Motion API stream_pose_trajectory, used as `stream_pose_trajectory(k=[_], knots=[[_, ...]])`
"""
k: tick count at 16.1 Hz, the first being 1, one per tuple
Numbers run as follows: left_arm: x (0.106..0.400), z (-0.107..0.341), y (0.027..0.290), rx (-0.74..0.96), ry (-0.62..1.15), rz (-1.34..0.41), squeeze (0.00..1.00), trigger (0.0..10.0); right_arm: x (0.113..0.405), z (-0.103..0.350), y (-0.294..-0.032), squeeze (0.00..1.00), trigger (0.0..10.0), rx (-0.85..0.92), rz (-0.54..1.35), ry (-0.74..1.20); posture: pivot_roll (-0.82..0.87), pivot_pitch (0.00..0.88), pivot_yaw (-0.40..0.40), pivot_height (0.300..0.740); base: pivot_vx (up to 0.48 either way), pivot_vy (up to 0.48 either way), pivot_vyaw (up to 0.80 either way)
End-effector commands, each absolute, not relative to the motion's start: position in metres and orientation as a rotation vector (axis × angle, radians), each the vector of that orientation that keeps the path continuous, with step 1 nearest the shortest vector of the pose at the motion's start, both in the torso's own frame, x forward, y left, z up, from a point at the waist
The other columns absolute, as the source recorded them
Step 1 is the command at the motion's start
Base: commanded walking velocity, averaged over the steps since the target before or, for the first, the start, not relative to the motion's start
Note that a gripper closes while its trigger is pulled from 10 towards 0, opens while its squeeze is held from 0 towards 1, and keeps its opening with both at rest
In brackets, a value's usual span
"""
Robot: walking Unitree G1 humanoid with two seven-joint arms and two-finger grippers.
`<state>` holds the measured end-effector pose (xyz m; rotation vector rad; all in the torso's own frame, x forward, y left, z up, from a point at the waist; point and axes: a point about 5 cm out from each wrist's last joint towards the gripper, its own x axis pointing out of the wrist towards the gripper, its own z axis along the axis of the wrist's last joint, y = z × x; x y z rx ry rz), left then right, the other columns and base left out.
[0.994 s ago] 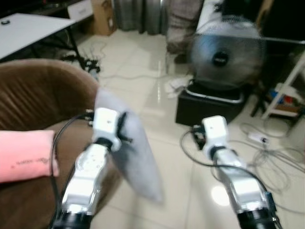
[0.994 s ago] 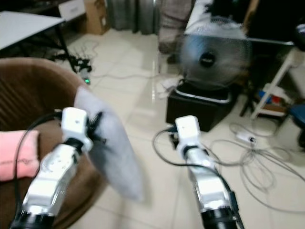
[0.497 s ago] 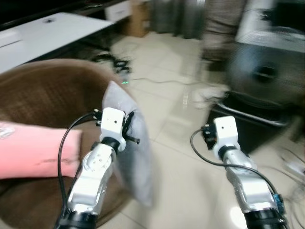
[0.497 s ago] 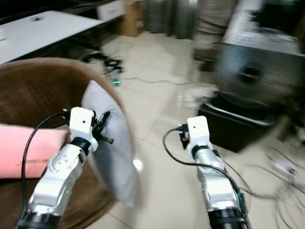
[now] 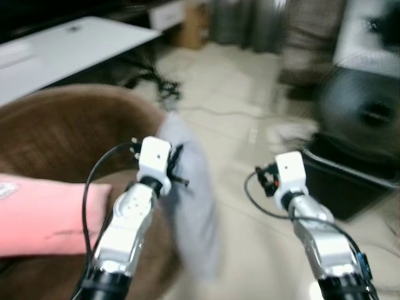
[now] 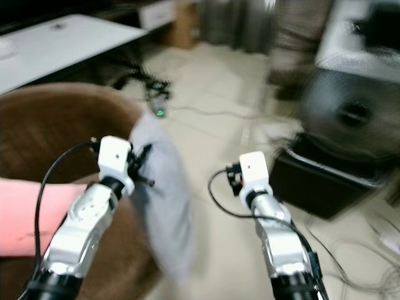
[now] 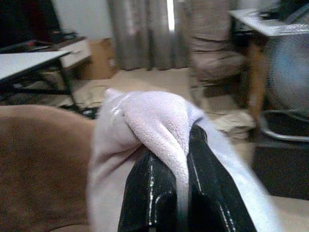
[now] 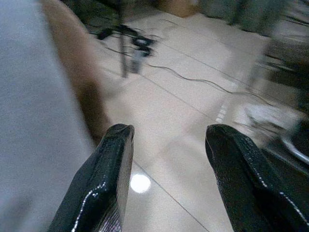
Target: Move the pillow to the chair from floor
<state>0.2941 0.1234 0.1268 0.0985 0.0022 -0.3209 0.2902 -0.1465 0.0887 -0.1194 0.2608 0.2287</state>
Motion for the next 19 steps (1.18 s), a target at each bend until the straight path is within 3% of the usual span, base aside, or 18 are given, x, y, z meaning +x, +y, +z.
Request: stream_pose_trajectory(k=[1, 3, 7, 15, 19], knots=[[0.297, 0.141, 0.131, 0.110, -0.065, -0.297, 0.00, 10.0, 0.291, 0.093, -0.138, 0.00, 10.0, -0.137, 0.291, 0.237, -0.03, 0.000, 0.051, 0.740, 0.480, 0.000, 0.80], [0.296, 0.142, 0.131, 0.116, -0.069, -0.295, 0.00, 10.0, 0.290, 0.093, -0.136, 0.00, 10.0, -0.140, 0.327, 0.235, -0.02, 0.000, 0.049, 0.740, 0.467, 0.000, 0.80], [0.293, 0.148, 0.127, 0.183, -0.090, -0.325, 0.00, 10.0, 0.288, 0.092, -0.138, 0.00, 10.0, -0.134, 0.356, 0.244, -0.02, 0.000, 0.045, 0.740, 0.000, 0.000, 0.78], [0.289, 0.140, 0.128, 0.172, -0.049, -0.314, 0.00, 10.0, 0.287, 0.088, -0.140, 0.00, 10.0, -0.133, 0.358, 0.259, -0.01, 0.000, 0.039, 0.740, 0.000, 0.000, 0.00], [0.299, 0.139, 0.121, 0.210, -0.035, -0.433, 0.00, 10.0, 0.290, 0.093, -0.135, 0.00, 10.0, -0.130, 0.370, 0.240, -0.01, 0.000, 0.032, 0.740, 0.000, 0.000, 0.00]])
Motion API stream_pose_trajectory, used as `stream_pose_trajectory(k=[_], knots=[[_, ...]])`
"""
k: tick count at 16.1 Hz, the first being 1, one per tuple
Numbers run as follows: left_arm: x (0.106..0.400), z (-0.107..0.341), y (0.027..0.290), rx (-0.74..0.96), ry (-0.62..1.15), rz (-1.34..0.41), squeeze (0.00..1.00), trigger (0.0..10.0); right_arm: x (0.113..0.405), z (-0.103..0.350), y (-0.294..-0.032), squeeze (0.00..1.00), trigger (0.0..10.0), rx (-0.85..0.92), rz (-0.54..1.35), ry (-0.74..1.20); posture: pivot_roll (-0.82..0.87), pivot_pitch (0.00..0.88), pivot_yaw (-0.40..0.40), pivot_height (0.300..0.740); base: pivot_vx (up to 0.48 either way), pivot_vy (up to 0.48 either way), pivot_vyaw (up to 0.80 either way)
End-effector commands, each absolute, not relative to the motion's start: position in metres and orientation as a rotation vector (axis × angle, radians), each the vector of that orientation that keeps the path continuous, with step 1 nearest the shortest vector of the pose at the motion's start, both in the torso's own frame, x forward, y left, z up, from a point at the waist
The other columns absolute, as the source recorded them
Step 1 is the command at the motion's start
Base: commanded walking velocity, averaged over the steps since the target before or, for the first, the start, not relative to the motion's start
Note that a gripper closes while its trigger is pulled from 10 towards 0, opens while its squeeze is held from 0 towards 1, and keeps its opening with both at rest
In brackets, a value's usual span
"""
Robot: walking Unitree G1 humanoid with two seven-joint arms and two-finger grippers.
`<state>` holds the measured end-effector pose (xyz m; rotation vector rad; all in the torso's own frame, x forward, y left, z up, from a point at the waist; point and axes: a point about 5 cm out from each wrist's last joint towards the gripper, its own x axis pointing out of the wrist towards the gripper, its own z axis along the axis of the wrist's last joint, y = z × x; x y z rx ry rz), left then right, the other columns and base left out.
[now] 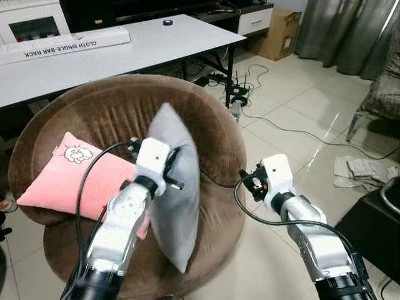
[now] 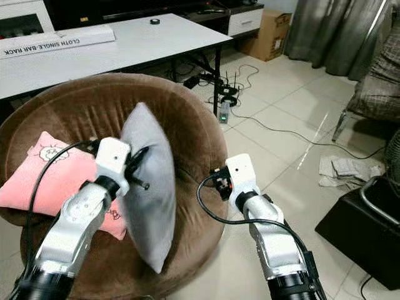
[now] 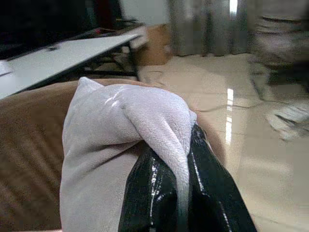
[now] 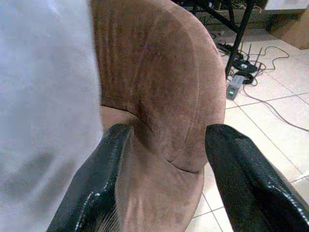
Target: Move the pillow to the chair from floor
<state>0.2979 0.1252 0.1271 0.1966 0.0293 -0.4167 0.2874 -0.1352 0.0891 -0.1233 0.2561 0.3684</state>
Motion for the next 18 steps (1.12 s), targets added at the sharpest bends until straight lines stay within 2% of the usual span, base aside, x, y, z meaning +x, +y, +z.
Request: stream_pose_trajectory(k=[1, 5, 8, 11, 16, 18], knots=[[0.310, 0.139, 0.114, 0.219, -0.034, -0.517, 0.00, 10.0, 0.291, 0.094, -0.131, 0.00, 10.0, -0.133, 0.393, 0.238, 0.00, 0.000, 0.019, 0.740, 0.000, 0.000, 0.00], [0.340, 0.142, 0.099, 0.222, -0.020, -0.625, 0.00, 10.0, 0.294, 0.100, -0.120, 0.00, 10.0, -0.143, 0.461, 0.219, 0.01, 0.000, 0.012, 0.740, 0.000, 0.000, 0.00], [0.360, 0.147, 0.102, 0.232, -0.022, -0.613, 0.00, 10.0, 0.292, 0.105, -0.109, 0.00, 10.0, -0.153, 0.551, 0.206, -0.02, 0.000, 0.019, 0.740, 0.000, 0.000, 0.00], [0.378, 0.157, 0.116, 0.239, -0.047, -0.597, 0.00, 10.0, 0.284, 0.108, -0.104, 0.00, 10.0, -0.165, 0.629, 0.204, -0.04, 0.000, 0.011, 0.740, 0.000, 0.000, 0.00], [0.384, 0.133, 0.154, 0.460, 0.147, -0.504, 0.00, 10.0, 0.261, 0.110, -0.096, 0.00, 10.0, -0.217, 0.829, 0.238, -0.14, 0.000, -0.007, 0.740, 0.000, 0.000, 0.00], [0.384, 0.132, 0.172, 0.553, 0.177, -0.444, 0.00, 10.0, 0.247, 0.115, -0.103, 0.00, 10.0, -0.242, 0.913, 0.268, -0.19, 0.000, -0.022, 0.740, 0.000, 0.000, 0.00]])
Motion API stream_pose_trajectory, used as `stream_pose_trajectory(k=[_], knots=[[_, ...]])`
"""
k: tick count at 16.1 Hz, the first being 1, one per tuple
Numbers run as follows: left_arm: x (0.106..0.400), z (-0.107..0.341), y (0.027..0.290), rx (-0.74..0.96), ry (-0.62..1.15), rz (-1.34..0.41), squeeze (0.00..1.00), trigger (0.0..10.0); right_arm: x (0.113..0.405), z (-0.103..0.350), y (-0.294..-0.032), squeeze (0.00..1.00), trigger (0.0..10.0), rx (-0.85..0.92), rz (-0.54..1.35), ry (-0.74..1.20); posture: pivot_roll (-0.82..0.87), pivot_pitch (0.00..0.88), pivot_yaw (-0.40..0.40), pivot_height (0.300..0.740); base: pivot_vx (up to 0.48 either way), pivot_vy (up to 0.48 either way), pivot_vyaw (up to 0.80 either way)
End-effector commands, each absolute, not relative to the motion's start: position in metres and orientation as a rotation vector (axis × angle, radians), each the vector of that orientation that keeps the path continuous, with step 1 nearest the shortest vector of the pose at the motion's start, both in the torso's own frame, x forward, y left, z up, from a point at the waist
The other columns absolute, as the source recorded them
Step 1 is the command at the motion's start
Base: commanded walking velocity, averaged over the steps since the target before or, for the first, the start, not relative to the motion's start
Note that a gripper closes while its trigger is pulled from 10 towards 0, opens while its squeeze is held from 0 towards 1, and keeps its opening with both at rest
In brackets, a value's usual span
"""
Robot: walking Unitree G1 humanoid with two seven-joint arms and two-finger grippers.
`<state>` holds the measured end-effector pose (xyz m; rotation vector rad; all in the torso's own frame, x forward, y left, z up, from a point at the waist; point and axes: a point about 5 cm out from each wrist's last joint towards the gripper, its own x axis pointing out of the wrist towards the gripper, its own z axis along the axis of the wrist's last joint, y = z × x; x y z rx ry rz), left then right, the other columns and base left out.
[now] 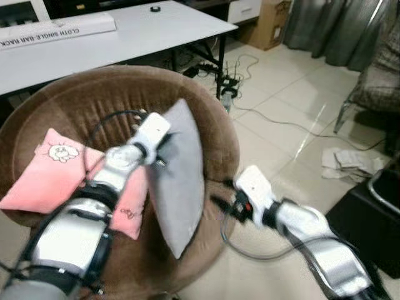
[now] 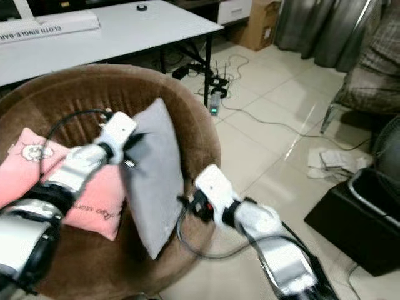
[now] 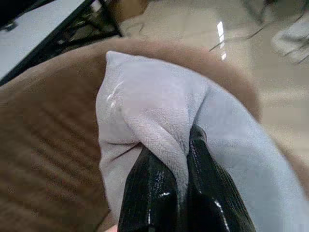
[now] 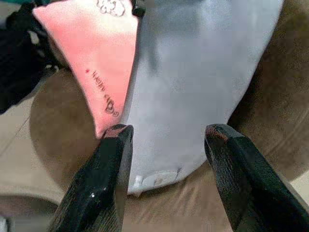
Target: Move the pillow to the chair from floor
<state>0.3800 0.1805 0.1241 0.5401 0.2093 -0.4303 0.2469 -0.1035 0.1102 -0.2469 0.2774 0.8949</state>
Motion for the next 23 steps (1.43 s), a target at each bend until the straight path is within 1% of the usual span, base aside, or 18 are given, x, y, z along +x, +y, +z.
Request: stream_pose_trajectory(k=[1, 3, 4, 6, 9, 18, 23], knots=[[0.383, 0.131, 0.181, 0.626, 0.189, -0.429, 0.00, 10.0, 0.248, 0.117, -0.107, 0.00, 10.0, -0.250, 0.881, 0.268, -0.21, 0.000, -0.030, 0.740, 0.000, 0.000, 0.00], [0.382, 0.130, 0.196, 0.707, 0.225, -0.391, 0.01, 10.0, 0.246, 0.122, -0.107, 0.00, 10.0, -0.243, 0.860, 0.257, -0.23, 0.000, -0.043, 0.740, 0.000, 0.000, 0.00], [0.382, 0.130, 0.204, 0.745, 0.237, -0.362, 1.00, 10.0, 0.244, 0.125, -0.105, 0.00, 10.0, -0.227, 0.853, 0.245, -0.23, 0.005, -0.045, 0.740, 0.000, 0.000, 0.00], [0.381, 0.132, 0.211, 0.774, 0.242, -0.342, 1.00, 10.0, 0.243, 0.127, -0.102, 0.00, 10.0, -0.193, 0.856, 0.240, -0.23, 0.007, -0.050, 0.740, 0.000, 0.000, 0.00], [0.383, 0.140, 0.224, 0.805, 0.240, -0.294, 1.00, 10.0, 0.239, 0.128, -0.103, 0.00, 10.0, -0.195, 0.867, 0.257, -0.23, 0.010, -0.058, 0.740, 0.000, 0.000, 0.00], [0.384, 0.151, 0.237, 0.787, 0.233, -0.244, 1.00, 10.0, 0.246, 0.130, -0.099, 0.00, 10.0, -0.185, 0.857, 0.255, -0.21, 0.000, -0.052, 0.740, 0.000, 0.000, 0.00], [0.386, 0.161, 0.246, 0.810, 0.222, -0.210, 1.00, 10.0, 0.253, 0.131, -0.097, 0.00, 10.0, -0.171, 0.851, 0.238, -0.20, 0.000, -0.046, 0.740, 0.000, 0.000, 0.00]])
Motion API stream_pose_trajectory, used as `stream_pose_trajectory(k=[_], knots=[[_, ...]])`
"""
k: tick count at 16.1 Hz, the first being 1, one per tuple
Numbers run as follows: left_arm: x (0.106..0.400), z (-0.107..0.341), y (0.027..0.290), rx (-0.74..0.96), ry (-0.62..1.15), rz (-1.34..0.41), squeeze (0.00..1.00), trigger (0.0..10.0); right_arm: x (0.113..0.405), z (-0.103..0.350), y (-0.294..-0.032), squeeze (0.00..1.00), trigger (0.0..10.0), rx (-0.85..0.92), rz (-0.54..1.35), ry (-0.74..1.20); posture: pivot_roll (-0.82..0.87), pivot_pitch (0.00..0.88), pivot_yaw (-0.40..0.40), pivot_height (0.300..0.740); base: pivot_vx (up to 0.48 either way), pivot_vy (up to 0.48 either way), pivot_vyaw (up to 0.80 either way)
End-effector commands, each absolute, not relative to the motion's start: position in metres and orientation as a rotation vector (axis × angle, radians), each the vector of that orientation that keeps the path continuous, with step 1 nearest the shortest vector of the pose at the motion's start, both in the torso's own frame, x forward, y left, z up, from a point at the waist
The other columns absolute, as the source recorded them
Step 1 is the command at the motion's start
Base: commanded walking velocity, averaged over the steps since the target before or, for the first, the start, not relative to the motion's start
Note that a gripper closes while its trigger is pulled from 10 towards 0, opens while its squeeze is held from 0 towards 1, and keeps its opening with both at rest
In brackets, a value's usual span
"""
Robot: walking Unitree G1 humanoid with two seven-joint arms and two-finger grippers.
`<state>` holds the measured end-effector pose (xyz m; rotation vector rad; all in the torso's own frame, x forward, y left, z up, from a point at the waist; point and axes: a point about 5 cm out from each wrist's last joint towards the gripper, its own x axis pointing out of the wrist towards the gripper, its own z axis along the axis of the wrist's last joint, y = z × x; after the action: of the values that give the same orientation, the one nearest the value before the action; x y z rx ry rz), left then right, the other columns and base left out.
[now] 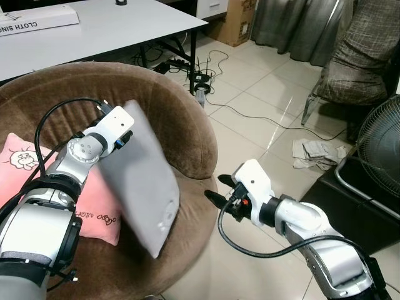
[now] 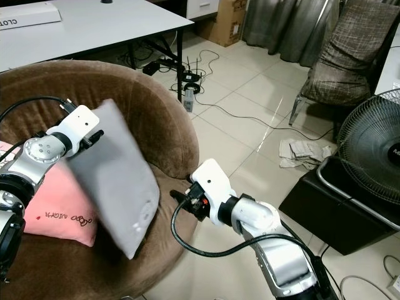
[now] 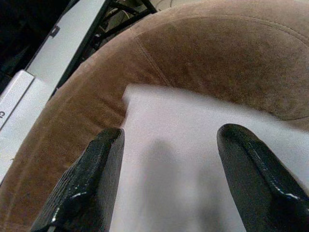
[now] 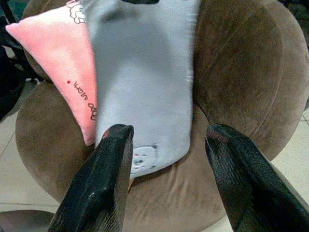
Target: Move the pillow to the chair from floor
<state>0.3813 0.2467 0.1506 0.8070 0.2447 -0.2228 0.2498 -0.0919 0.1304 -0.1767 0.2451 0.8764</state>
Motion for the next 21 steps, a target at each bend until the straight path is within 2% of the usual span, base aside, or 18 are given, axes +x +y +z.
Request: stream_pose_trajectory(k=[1, 3, 6, 7, 8, 9, 10, 13, 15, 18, 21], knots=[[0.387, 0.164, 0.247, 0.814, 0.216, -0.202, 1.00, 10.0, 0.255, 0.132, -0.096, 0.00, 10.0, -0.162, 0.850, 0.229, -0.19, 0.000, -0.044, 0.740, 0.000, 0.000, 0.00], [0.387, 0.169, 0.251, 0.824, 0.208, -0.183, 1.00, 10.0, 0.259, 0.133, -0.094, 0.00, 10.0, -0.157, 0.849, 0.221, -0.17, 0.000, -0.042, 0.740, 0.000, 0.000, 0.00], [0.388, 0.173, 0.252, 0.649, 0.193, -0.171, 1.00, 10.0, 0.265, 0.127, -0.091, 0.00, 10.0, -0.169, 0.834, 0.223, -0.11, 0.000, -0.022, 0.740, 0.000, 0.000, 0.00], [0.389, 0.171, 0.243, 0.421, 0.150, -0.191, 0.00, 10.0, 0.273, 0.122, -0.095, 0.00, 10.0, -0.172, 0.754, 0.221, -0.07, 0.000, -0.007, 0.740, 0.000, 0.000, 0.00], [0.389, 0.169, 0.239, 0.345, 0.134, -0.199, 0.00, 10.0, 0.276, 0.119, -0.097, 0.00, 10.0, -0.165, 0.717, 0.223, -0.07, 0.000, -0.004, 0.740, 0.000, 0.000, 0.00], [0.388, 0.163, 0.224, 0.216, 0.079, -0.235, 0.00, 10.0, 0.284, 0.109, -0.105, 0.00, 10.0, -0.176, 0.613, 0.249, -0.03, 0.000, 0.002, 0.740, 0.000, 0.000, 0.00], [0.385, 0.153, 0.209, 0.170, 0.041, -0.282, 0.00, 10.0, 0.288, 0.099, -0.113, 0.00, 10.0, -0.186, 0.533, 0.274, -0.01, 0.000, 0.004, 0.740, 0.000, 0.000, 0.00], [0.366, 0.129, 0.182, 0.135, -0.003, -0.355, 0.00, 10.0, 0.287, 0.083, -0.128, 0.00, 10.0, -0.178, 0.403, 0.320, 0.02, 0.000, 0.019, 0.740, 0.000, 0.000, 0.00], [0.331, 0.106, 0.165, 0.070, -0.021, -0.361, 0.00, 10.0, 0.281, 0.071, -0.140, 0.00, 10.0, -0.123, 0.283, 0.381, 0.01, 0.000, 0.031, 0.740, 0.000, 0.000, -0.40], [0.294, 0.076, 0.151, 0.045, 0.038, -0.375, 0.00, 10.0, 0.270, 0.062, -0.147, 0.00, 10.0, -0.151, 0.251, 0.404, 0.00, 0.000, 0.022, 0.740, 0.000, 0.000, -0.53], [0.276, 0.069, 0.143, 0.057, 0.066, -0.383, 0.00, 10.0, 0.265, 0.059, -0.151, 0.00, 10.0, -0.161, 0.233, 0.416, 0.00, 0.000, 0.015, 0.740, 0.000, 0.000, -0.27]])
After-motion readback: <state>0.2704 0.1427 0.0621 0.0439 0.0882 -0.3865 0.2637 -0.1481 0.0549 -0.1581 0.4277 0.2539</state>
